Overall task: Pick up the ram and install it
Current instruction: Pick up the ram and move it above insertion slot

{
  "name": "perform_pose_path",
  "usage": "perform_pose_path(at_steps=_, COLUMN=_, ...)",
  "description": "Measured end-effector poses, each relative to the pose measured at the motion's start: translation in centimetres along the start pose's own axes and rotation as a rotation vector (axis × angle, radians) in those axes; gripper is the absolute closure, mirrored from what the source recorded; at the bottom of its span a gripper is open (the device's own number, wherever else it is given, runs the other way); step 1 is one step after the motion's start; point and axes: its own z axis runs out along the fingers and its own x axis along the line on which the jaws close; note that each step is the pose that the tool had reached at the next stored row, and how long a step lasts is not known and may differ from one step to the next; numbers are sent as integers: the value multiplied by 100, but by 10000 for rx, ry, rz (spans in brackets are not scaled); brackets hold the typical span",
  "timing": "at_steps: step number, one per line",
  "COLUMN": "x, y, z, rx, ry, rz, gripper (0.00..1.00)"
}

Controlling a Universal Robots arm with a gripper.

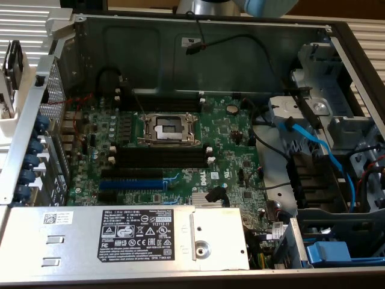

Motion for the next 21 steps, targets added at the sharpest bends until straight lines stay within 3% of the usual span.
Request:
perform_pose_path(at_steps=6, x=40, y=-166, z=-139, rx=2, ry=-1, rz=0, gripper=88)
perform_pose_path(at_steps=21, x=280, y=-793, z=-163, rx=3, ry=-1, rz=-1, gripper=88)
